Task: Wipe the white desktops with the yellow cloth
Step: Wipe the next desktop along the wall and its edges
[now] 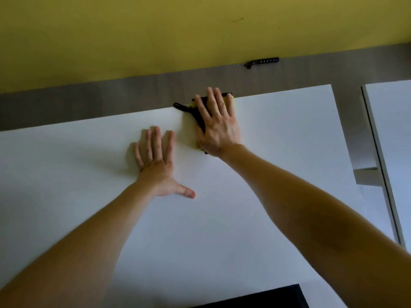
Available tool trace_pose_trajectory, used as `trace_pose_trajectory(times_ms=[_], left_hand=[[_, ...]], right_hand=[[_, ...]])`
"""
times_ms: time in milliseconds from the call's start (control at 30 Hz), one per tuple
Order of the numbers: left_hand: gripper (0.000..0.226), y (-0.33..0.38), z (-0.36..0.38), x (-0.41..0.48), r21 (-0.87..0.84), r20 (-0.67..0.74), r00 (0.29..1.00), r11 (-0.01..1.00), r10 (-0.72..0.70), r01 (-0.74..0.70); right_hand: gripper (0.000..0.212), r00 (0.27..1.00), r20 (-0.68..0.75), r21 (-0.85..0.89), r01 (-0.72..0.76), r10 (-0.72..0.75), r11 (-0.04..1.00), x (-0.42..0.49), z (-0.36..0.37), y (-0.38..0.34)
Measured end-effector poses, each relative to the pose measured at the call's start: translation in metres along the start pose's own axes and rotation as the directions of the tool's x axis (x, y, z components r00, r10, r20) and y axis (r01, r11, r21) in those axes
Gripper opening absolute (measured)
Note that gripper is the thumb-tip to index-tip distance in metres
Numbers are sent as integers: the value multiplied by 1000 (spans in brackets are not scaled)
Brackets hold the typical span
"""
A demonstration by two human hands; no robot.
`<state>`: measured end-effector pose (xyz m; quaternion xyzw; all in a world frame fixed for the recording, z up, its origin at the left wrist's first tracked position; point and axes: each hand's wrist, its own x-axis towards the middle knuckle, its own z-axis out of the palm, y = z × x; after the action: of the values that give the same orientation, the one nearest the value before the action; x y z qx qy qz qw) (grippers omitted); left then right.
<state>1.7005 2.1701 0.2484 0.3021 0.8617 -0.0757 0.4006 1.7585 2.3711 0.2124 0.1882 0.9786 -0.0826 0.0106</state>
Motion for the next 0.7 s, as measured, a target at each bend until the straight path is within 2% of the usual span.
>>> trace_pose_trajectory(times_ms=[100,200,300,400,500,567,633,700], left_hand=[[190,2,0,0,11,-7,1000,1000,-24,24],[190,3,-2,-1,40,22,998,997,-60,59],[190,8,-6,1,81,57,995,993,-87,83],[191,12,-7,1,104,61,991,989,-116,109],[193,19,-6,-3,131,10,991,983,-133,131],[193,27,-7,-6,163,-18,988,974,-156,157],[192,40,-8,-9,182,-23,983,966,-180,181],[190,55,-11,-10,204,-8,979,958,-204,201]], right_hand=[[76,995,15,19,98,-98,995,11,1,-12],[77,992,6,39,125,-125,991,-2,0,33],[83,996,4,49,-86,86,995,-26,-11,122],[82,949,61,7,-311,310,950,-45,-30,207],[83,897,27,-16,-440,441,898,-44,-31,214],[84,929,0,37,-371,371,928,-37,-23,177],[81,985,-9,87,-171,173,981,-30,-13,124],[77,999,2,90,-43,43,995,-24,-12,81]])
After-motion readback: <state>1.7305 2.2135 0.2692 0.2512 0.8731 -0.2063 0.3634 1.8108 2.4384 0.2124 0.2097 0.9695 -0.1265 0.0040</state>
